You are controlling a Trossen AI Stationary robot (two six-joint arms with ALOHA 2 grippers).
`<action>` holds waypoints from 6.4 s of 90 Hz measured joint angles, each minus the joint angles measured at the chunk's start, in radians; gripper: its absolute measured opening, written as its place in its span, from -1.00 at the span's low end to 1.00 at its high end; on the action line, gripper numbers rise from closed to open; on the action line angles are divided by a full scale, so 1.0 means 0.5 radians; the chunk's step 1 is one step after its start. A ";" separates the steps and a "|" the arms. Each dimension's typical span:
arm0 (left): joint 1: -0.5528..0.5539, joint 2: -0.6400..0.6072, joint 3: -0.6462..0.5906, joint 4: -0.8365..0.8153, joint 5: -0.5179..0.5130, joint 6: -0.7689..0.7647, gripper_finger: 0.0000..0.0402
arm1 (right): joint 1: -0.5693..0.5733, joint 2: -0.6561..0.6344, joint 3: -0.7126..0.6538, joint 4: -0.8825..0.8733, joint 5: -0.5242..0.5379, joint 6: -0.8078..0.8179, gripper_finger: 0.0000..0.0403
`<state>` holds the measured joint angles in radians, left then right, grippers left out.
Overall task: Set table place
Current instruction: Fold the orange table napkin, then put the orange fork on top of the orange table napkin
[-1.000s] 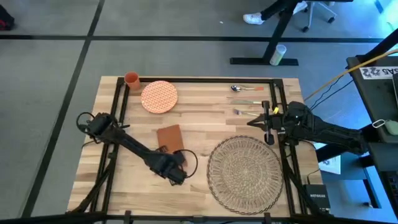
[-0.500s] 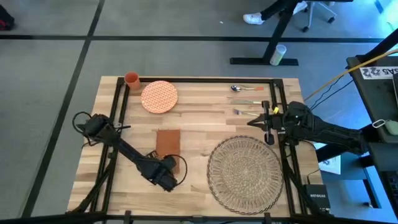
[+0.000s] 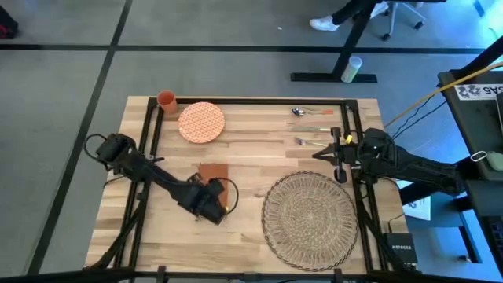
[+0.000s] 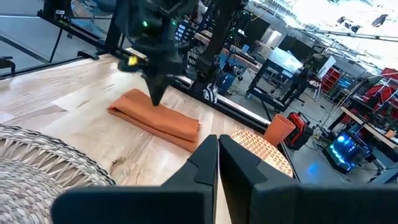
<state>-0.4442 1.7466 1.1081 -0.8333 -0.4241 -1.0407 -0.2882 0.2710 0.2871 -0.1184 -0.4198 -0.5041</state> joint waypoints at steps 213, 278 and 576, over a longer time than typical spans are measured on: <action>0.588 -0.539 -0.593 1.801 -0.008 1.261 -1.00 | -0.280 1.222 0.686 -0.944 1.313 -0.163 -1.00; 1.185 -0.539 -0.858 2.712 0.731 1.580 -1.00 | -0.446 1.721 0.687 -0.918 1.006 -0.355 -0.88; 1.044 -0.536 -0.861 2.474 0.246 2.086 -1.00 | 0.428 3.380 1.145 1.210 0.400 2.886 -1.00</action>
<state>0.0780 1.4784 0.6773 0.4035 -0.3013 0.0021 -0.0742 1.9608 0.8598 0.4867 -0.2197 0.9387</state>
